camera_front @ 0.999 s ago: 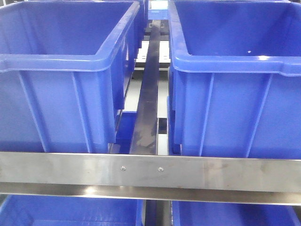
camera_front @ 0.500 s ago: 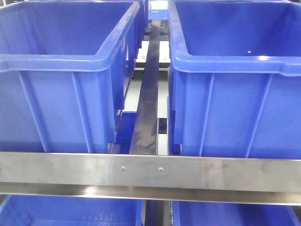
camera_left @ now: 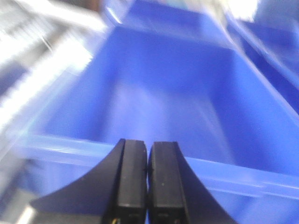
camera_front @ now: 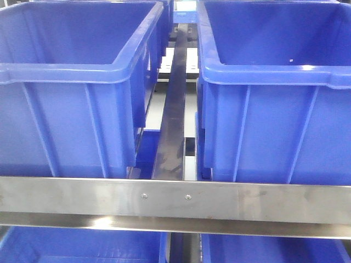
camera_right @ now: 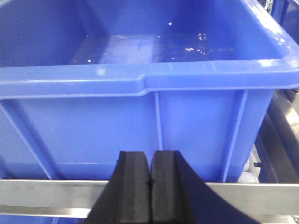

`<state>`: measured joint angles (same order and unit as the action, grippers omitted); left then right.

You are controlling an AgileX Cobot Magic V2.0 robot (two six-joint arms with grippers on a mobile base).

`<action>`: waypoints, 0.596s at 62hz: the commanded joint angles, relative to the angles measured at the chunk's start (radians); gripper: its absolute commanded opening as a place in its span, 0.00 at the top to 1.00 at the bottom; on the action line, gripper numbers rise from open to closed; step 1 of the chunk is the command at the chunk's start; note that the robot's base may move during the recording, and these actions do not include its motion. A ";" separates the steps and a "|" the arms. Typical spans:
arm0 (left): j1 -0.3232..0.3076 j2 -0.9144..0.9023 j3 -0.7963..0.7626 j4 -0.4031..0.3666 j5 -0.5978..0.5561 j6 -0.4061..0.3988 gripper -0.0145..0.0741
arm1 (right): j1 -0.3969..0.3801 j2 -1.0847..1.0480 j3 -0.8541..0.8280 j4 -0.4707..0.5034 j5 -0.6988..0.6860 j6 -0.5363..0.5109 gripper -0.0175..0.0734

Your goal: Sort and place red and blue blocks on shelf

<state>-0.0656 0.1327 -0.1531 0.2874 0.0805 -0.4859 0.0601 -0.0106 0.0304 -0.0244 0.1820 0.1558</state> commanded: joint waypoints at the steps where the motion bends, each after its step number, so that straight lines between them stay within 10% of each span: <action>1: 0.041 -0.080 0.035 -0.014 -0.081 -0.002 0.68 | -0.009 -0.020 -0.023 0.000 -0.084 -0.005 0.75; 37: 0.043 -0.154 0.185 -0.047 -0.107 -0.002 0.68 | -0.009 -0.020 -0.023 0.000 -0.080 -0.005 0.75</action>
<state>-0.0124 -0.0059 0.0087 0.2499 0.0597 -0.4859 0.0601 -0.0106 0.0326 -0.0228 0.1824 0.1558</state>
